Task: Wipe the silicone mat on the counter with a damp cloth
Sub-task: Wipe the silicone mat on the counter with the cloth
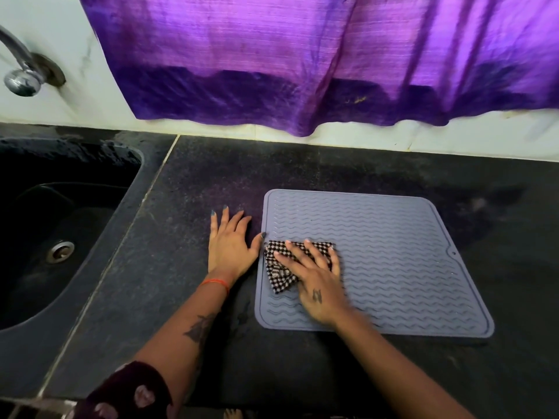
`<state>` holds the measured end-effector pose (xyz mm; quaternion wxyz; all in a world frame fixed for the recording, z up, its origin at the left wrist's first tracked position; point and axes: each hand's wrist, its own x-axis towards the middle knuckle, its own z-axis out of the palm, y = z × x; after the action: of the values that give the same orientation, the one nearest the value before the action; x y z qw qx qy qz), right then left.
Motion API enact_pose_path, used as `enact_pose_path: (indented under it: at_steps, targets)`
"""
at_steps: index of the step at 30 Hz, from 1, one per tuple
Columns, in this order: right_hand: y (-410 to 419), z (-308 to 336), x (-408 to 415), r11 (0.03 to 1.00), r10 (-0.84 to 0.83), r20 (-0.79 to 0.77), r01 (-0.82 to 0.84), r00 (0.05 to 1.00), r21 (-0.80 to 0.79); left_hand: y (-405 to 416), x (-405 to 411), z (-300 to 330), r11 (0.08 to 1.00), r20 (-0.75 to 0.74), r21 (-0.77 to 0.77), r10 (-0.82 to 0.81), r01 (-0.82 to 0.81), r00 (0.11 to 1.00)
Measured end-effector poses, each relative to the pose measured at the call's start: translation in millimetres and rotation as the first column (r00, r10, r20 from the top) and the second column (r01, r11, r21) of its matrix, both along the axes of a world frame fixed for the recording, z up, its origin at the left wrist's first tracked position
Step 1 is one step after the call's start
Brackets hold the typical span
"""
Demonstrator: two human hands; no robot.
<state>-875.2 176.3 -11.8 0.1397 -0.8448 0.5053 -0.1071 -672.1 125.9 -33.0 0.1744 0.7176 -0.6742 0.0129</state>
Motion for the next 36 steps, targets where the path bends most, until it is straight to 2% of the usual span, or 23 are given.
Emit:
enact_pose_path:
  at_steps: [7, 11, 14, 19, 23, 27, 33, 36]
  targets:
    - [-0.9, 28.9, 1.0, 0.985, -0.011, 0.009, 0.009, 1.0, 0.171, 2.9, 0.0, 1.4, 1.0, 0.007, 0.008, 0.004, -0.004, 1.0]
    - [48.6, 12.0, -0.2, 0.998, 0.04, -0.036, -0.038, 0.999, 0.053, 1.4, 0.7, 0.3, 1.0, 0.018, 0.014, 0.004, -0.004, 1.0]
    - [47.5, 1.7, -3.2, 0.997, 0.038, -0.035, -0.036, 0.999, 0.069, 2.1, -0.6, -0.4, 1.0, 0.02, 0.013, 0.003, -0.003, 1.0]
    - [49.3, 22.5, -11.6, 0.993, 0.063, -0.002, -0.063, 0.998, 0.101, 3.9, 0.5, -0.9, 1.0, 0.014, 0.007, 0.008, -0.008, 1.0]
    - [91.8, -0.2, -37.2, 0.999, 0.041, 0.003, -0.041, 0.999, 0.026, 5.1, 0.3, -1.6, 1.0, 0.012, 0.005, 0.012, -0.012, 1.0]
    - [84.7, -0.4, -42.7, 0.998, 0.059, 0.001, -0.059, 0.998, -0.037, 5.4, -1.0, -0.5, 1.0, 0.02, 0.004, 0.002, -0.002, 1.0]
    - [90.6, -4.8, -85.2, 0.986, -0.113, 0.049, 0.118, 0.992, -0.115, 4.1, -0.3, -0.4, 1.0, 0.035, 0.008, -0.012, 0.012, 0.999]
    - [91.6, -16.5, -91.8, 0.982, -0.127, 0.024, 0.129, 0.992, -0.135, 1.4, -1.7, 2.0, 0.999, 0.01, -0.013, -0.051, 0.051, 0.999]
